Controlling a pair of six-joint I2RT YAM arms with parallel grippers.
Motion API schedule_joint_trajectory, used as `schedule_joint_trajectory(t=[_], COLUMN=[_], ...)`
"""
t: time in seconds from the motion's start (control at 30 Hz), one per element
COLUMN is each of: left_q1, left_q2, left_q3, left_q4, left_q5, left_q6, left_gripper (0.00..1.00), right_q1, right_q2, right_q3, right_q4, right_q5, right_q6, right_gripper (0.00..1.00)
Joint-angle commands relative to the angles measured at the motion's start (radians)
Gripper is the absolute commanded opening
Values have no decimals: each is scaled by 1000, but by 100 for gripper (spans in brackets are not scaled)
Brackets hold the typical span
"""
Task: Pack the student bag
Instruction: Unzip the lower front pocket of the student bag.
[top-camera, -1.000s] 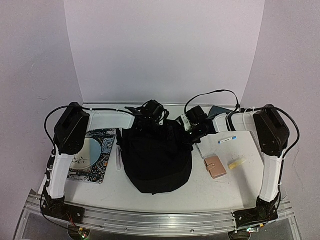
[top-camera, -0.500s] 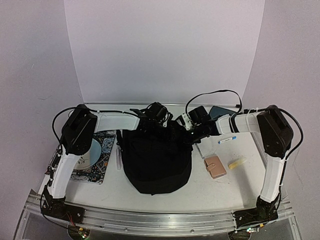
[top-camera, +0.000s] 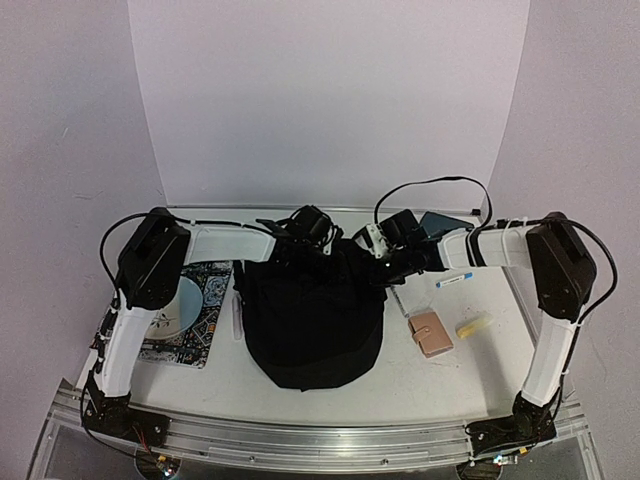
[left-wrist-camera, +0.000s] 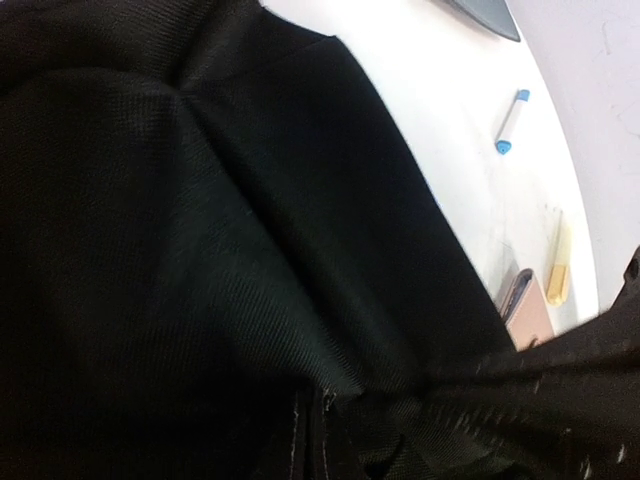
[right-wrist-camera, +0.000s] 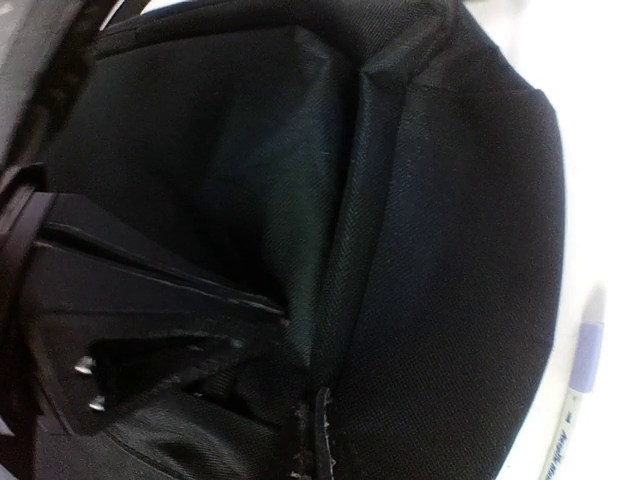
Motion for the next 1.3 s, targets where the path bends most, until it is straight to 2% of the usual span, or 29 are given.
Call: schedule_joint_trajectory(t=[0.0,0.37,0.67,0.93,1.2,1.27], left_q1=[-4,18,73,120,85,72], left_q2=[-182,-429,-549,-663,-703,-723], left_q3=[-87,-345,-517,-684,-776,-772], left_q4=[19,19,16,-66,-51,-31], left_q5=[-113,-272,-350,-527,-440,-411], left_q6=[-3,8,6,-4,-12,-1], left_gripper=[0,0,0,0,0,2], right_q1=[-12,-81,-97,-119,-116,-109], right_q2=[-65,-69,-68,-71,-92,-112], right_q3=[-28,-84,-63,-67,-43,-31], right_q4=[-42,-73,-77,-81,-83,-83], right_q5=[76,144,141,140,57,25], right_q6=[5,0,-23,-30,-82,-101], right_gripper=[0,0,0,0,0,4])
